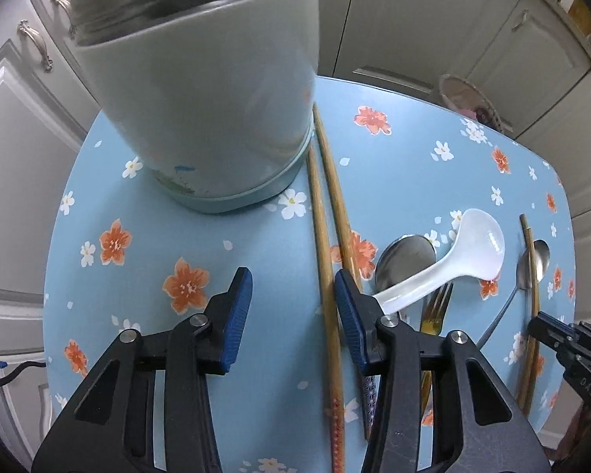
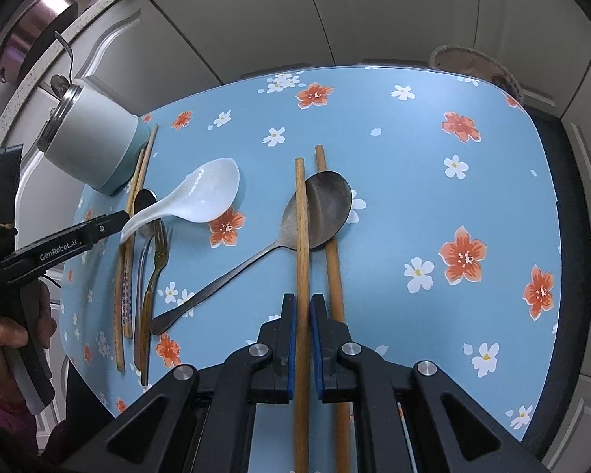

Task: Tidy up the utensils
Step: 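Close the right tool on a wooden chopstick while the left tool grasps another chopstick, then lift both chopsticks upright and carry them over the jar opening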

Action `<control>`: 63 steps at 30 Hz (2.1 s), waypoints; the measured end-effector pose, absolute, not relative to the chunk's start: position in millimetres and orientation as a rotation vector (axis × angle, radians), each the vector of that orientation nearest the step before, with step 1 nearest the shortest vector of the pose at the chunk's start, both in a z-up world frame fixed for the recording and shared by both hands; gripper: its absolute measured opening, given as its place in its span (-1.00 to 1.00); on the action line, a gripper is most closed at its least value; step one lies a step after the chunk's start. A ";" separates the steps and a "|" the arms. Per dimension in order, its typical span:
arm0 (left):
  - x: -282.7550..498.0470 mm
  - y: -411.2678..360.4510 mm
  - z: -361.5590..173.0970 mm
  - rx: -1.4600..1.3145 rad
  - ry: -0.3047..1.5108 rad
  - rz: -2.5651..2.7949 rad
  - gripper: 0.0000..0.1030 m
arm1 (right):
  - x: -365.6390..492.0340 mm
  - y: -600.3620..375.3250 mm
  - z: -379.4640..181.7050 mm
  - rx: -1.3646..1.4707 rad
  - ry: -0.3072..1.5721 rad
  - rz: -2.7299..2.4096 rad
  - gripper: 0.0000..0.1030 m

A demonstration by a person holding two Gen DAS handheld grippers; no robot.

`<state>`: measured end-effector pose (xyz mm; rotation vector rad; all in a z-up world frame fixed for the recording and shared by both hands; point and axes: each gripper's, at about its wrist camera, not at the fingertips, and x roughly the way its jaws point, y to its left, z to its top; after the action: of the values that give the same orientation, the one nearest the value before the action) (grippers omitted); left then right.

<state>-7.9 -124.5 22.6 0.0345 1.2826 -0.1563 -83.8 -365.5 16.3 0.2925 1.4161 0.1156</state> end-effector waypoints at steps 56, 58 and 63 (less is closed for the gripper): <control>-68.1 -62.4 188.4 -0.181 0.878 -0.476 -0.90 | -46.5 -268.5 189.8 0.184 1.046 0.294 -0.88; -59.8 -55.0 202.6 -0.185 0.851 -0.459 -0.90 | -33.3 -261.6 203.7 0.176 1.022 0.301 -0.89; -34.4 -42.3 235.1 -0.172 0.792 -0.417 -0.90 | 7.0 -238.6 235.0 0.161 0.974 0.320 -0.88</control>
<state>-34.4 -42.3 235.1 -0.1725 0.7923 -0.4173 7.0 -238.6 235.0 0.1610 0.9743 0.3204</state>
